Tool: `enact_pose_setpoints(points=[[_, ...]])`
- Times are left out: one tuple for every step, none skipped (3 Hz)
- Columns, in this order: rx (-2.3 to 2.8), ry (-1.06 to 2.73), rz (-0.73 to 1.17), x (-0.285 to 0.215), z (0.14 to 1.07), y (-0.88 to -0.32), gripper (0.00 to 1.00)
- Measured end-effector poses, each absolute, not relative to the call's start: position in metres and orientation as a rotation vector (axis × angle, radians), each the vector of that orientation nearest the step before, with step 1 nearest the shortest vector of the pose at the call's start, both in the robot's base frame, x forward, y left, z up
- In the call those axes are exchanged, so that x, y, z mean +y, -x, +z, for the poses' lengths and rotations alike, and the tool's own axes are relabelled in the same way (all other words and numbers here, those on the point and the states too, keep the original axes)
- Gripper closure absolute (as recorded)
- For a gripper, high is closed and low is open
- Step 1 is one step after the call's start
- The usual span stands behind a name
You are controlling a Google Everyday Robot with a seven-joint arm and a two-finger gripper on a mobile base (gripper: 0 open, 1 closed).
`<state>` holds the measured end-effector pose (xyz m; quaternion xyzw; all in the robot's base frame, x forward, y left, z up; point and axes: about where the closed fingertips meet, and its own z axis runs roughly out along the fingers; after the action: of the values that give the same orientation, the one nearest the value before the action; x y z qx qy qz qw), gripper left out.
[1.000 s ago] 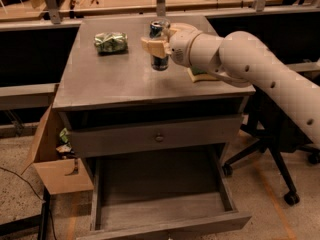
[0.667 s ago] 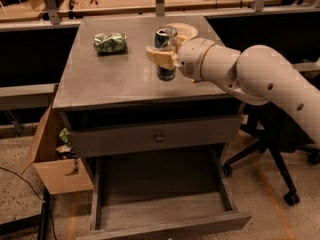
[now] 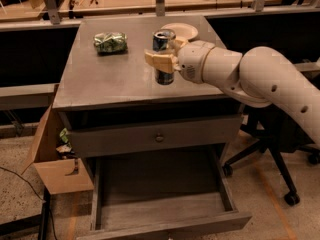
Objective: Place redbull can into middle drawer
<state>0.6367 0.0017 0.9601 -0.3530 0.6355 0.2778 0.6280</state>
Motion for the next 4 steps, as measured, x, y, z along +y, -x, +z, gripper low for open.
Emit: enact_pose_setpoints(points=[[1.49,0.845,0.765,0.005,0.953,-0.591,1.0],[1.467,0.913,0.925,0.012,0.933,-0.545,1.0],[1.414,1.025,0.995,0.02,0.899,-0.518,1.0],[1.362,1.19,0.944,0.02,0.852,-0.496,1.0]])
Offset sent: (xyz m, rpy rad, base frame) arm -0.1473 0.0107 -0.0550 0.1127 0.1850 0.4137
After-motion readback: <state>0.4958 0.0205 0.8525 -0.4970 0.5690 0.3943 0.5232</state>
